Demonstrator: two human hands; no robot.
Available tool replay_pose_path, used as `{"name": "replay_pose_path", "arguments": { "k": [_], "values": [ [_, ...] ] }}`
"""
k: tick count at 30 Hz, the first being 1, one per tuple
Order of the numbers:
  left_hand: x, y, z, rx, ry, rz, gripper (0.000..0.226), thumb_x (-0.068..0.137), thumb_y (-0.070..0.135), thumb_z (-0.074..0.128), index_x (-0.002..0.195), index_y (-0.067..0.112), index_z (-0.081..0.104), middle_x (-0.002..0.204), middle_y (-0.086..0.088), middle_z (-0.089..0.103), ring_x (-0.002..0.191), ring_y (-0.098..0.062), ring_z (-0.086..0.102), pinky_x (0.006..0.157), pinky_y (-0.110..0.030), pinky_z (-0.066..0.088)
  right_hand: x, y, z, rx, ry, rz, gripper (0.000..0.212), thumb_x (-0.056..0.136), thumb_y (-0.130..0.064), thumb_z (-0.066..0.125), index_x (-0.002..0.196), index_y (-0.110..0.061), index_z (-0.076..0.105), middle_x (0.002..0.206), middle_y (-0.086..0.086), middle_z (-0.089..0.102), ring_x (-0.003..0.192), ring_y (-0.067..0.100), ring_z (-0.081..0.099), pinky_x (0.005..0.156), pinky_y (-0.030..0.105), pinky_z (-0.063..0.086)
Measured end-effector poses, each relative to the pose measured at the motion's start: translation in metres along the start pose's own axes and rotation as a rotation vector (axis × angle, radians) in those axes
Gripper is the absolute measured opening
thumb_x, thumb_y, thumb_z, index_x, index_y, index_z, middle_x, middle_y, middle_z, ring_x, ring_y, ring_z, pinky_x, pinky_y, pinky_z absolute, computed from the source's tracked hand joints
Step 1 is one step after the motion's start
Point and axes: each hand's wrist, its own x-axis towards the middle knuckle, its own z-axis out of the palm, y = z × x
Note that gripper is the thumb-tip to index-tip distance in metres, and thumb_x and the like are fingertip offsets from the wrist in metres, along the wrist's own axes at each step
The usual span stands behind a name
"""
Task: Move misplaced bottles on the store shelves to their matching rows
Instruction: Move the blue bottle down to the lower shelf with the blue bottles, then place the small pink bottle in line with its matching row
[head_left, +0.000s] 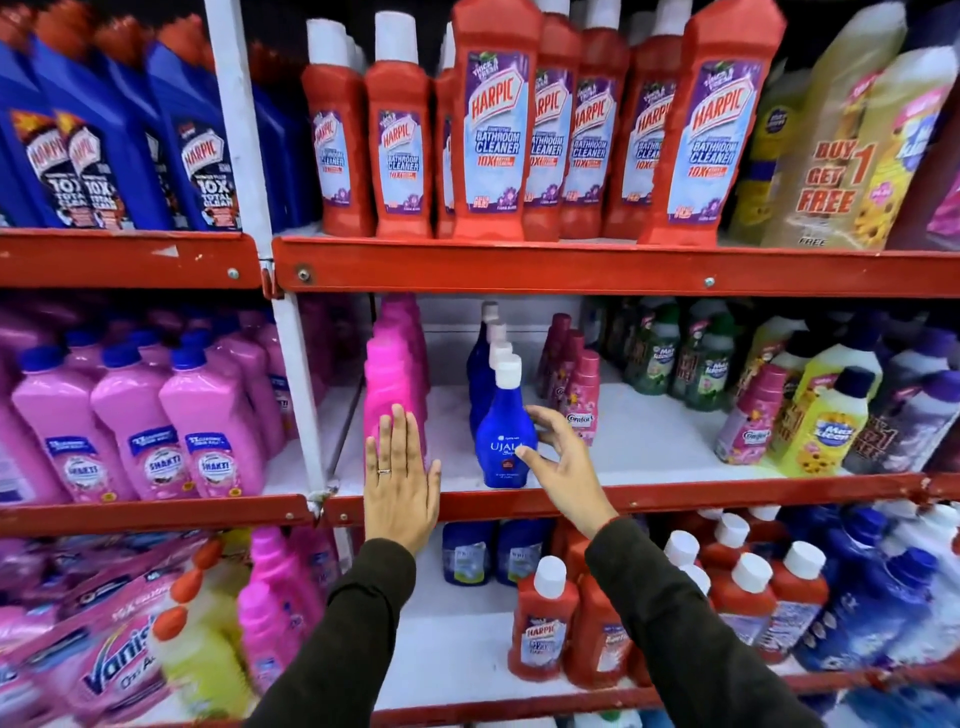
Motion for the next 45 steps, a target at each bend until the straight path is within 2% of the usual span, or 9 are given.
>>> {"name": "replay_pose_path", "arguments": {
  "k": [2,8,20,25,29,33,37,41,45],
  "values": [
    [-0.006,-0.002,0.008,0.011,-0.020,-0.003,0.076,0.097,0.033,0.032,0.154,0.004,-0.009,0.163,-0.013,-0.017,0.152,-0.025,-0.010,0.125,-0.040,-0.003,0.004,0.009,0.002,-0.009,-0.006,0.029,0.049,0.091,0.003,0.062,0.123,-0.034,0.054,0.128,-0.011,0.060,0.121,0.013,0.057,0.094,0.016,0.050],
    [-0.010,-0.005,0.015,0.047,-0.022,0.031,0.074,0.097,0.033,0.029,0.154,0.003,-0.008,0.163,-0.015,-0.016,0.152,-0.026,-0.011,0.125,-0.040,-0.003,0.012,0.025,0.005,0.035,-0.007,0.073,0.047,0.092,0.006,0.061,0.133,-0.015,0.052,0.139,0.006,0.056,0.122,0.016,0.056,0.085,0.007,0.050],
    [-0.011,-0.007,0.014,0.085,-0.015,0.040,0.073,0.098,0.033,0.028,0.154,0.002,-0.007,0.162,-0.015,-0.016,0.152,-0.025,-0.013,0.125,-0.038,-0.009,0.017,0.032,-0.002,0.052,-0.080,0.077,0.047,0.094,0.002,0.059,0.136,-0.019,0.050,0.142,0.003,0.054,0.130,0.021,0.054,0.088,0.009,0.050],
    [-0.010,-0.004,0.013,0.098,-0.019,0.033,0.073,0.098,0.032,0.027,0.154,0.002,-0.007,0.162,-0.016,-0.016,0.152,-0.026,-0.012,0.125,-0.040,-0.004,0.016,0.030,-0.004,0.042,-0.081,0.079,0.047,0.094,0.001,0.059,0.136,-0.018,0.051,0.140,0.002,0.056,0.129,0.020,0.055,0.091,0.009,0.050],
    [-0.013,0.007,0.008,0.092,-0.019,0.017,0.072,0.098,0.033,0.026,0.154,0.001,-0.005,0.162,-0.016,-0.016,0.152,-0.026,-0.012,0.125,-0.040,-0.002,0.012,0.028,-0.004,0.050,-0.064,0.083,0.051,0.093,-0.001,0.062,0.139,-0.020,0.050,0.140,0.000,0.057,0.129,0.014,0.055,0.100,0.019,0.052],
    [-0.009,0.040,0.003,0.040,-0.008,0.049,0.065,0.101,0.036,0.013,0.154,0.003,-0.008,0.162,-0.015,-0.019,0.152,-0.025,-0.014,0.124,-0.041,-0.001,0.005,0.026,-0.009,0.060,-0.028,0.092,0.057,0.092,-0.012,0.069,0.143,-0.025,0.046,0.145,-0.004,0.053,0.132,0.009,0.052,0.103,0.023,0.047],
    [0.002,0.081,0.006,-0.018,0.031,0.101,0.072,0.099,0.033,0.027,0.153,0.003,-0.009,0.162,-0.012,-0.021,0.152,-0.024,-0.017,0.125,-0.039,-0.008,-0.001,0.026,-0.031,0.000,0.050,0.083,0.054,0.092,-0.013,0.068,0.141,-0.024,0.048,0.144,-0.002,0.054,0.132,0.013,0.053,0.111,0.032,0.044],
    [0.006,0.112,0.016,-0.067,0.002,0.113,0.077,0.097,0.031,0.035,0.154,0.005,-0.009,0.162,-0.009,-0.021,0.152,-0.022,-0.017,0.125,-0.036,-0.011,-0.009,0.028,-0.072,-0.082,0.155,0.067,0.048,0.094,-0.015,0.066,0.138,-0.024,0.049,0.142,-0.007,0.053,0.128,-0.006,0.048,0.116,0.032,0.037],
    [0.005,0.126,0.031,-0.025,-0.017,0.069,0.074,0.097,0.032,0.032,0.153,0.002,-0.006,0.161,-0.014,-0.022,0.151,-0.025,-0.019,0.124,-0.037,-0.014,-0.017,0.035,-0.121,-0.259,0.263,0.047,0.045,0.097,-0.021,0.063,0.139,-0.026,0.048,0.144,-0.008,0.050,0.133,0.008,0.045,0.117,0.037,0.035]
  ]
}}
